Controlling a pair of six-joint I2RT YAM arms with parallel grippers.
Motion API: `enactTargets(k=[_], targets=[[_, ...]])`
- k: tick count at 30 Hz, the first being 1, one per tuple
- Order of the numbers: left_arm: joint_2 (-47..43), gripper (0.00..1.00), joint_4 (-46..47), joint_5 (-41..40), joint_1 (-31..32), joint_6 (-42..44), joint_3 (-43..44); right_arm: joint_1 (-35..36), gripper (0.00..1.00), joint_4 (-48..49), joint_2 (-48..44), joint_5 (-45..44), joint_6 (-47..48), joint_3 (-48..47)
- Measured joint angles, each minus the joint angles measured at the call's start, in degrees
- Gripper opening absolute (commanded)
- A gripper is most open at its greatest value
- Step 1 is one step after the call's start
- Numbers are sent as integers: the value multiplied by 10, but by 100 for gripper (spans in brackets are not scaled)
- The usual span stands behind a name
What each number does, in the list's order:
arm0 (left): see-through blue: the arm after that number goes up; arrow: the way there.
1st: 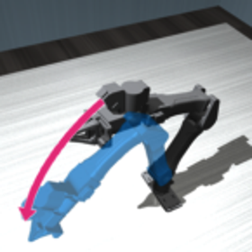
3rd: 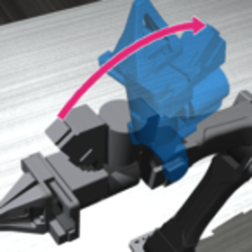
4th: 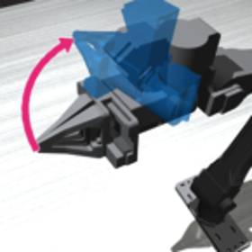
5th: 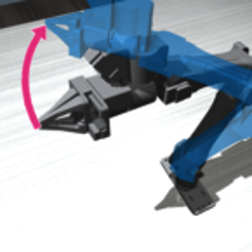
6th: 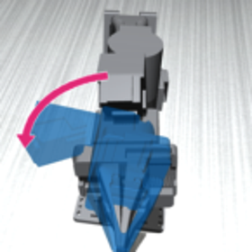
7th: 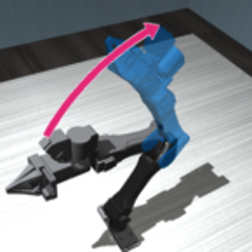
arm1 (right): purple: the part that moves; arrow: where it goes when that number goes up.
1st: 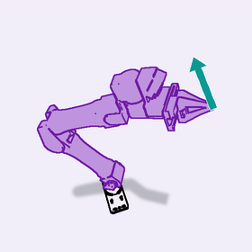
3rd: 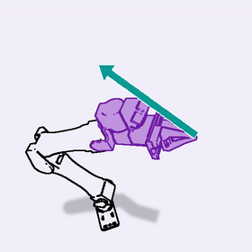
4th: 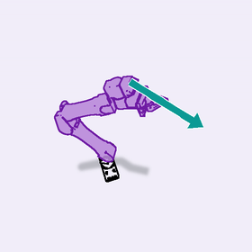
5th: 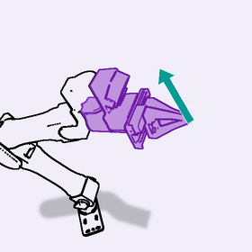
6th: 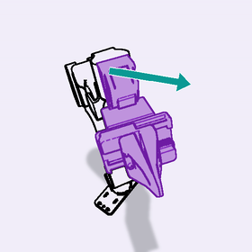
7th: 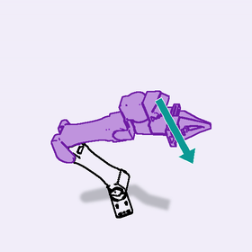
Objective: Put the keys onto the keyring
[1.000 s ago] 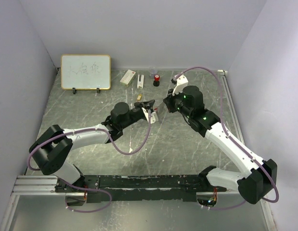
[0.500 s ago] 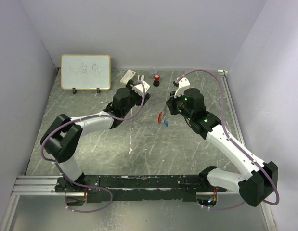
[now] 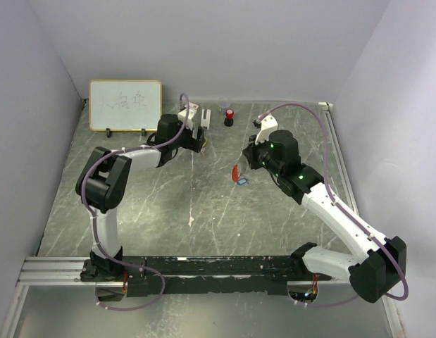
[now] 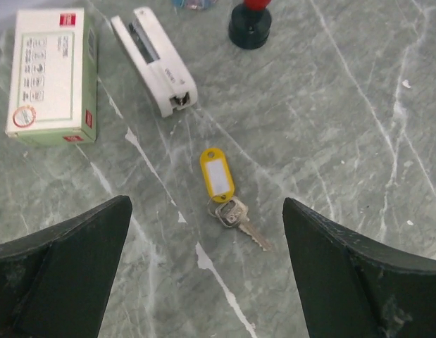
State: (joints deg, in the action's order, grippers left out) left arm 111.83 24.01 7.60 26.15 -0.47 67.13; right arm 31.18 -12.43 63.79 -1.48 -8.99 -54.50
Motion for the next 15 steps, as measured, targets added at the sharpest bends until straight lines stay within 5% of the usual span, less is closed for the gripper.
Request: enactTargets(k=[15], targets=[[69, 90, -68, 96, -24, -41, 67, -1, 0, 1, 0, 11, 0, 0]])
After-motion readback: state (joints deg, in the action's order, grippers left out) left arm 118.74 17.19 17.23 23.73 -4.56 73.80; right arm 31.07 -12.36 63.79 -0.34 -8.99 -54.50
